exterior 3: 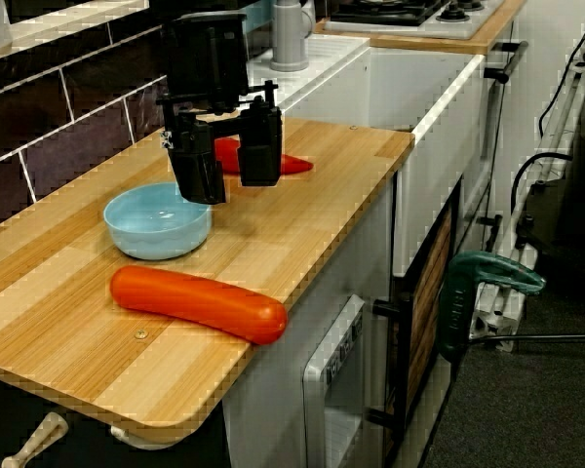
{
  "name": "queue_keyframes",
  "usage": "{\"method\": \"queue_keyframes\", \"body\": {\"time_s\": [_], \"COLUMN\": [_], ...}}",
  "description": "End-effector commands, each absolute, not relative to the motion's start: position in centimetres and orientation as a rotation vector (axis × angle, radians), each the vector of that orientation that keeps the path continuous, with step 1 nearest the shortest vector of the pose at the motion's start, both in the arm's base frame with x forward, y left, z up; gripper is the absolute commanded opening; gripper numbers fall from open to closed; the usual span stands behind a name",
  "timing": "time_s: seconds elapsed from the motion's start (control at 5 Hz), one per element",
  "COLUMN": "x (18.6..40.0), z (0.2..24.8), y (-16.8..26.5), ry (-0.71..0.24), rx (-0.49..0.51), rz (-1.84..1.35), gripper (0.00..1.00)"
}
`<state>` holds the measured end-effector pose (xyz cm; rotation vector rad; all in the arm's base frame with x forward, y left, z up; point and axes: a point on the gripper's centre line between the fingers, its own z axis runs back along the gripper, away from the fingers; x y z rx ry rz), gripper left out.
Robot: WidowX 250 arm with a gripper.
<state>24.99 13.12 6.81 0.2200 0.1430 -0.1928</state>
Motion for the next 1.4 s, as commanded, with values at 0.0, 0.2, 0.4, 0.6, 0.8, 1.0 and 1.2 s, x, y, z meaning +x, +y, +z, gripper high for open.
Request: {"method": "queue_keyframes", "body": {"time_s": [0.0, 0.2, 0.4, 0.6, 0.8, 1.0, 1.2], "x": [25.0, 23.3, 21.8, 21.0, 20.5, 21.3, 22.0], "z": [6.8, 9.3, 11.0, 11.3, 9.7, 7.0, 4.7], "y": [13.1, 15.1, 17.5, 20.4, 22.5, 22.2, 21.4], "ry": [0.143, 0.108, 0.067, 0.048, 0.007, 0.0, -0.011], "rx": [0.22, 0.198, 0.173, 0.135, 0.081, 0.083, 0.078], "rz": [-0.193, -0.159, -0.132, -0.092, 0.023, 0.095, 0.131], "gripper": [1.0, 1.0, 1.0, 1.0, 1.0, 1.0, 1.0]}}
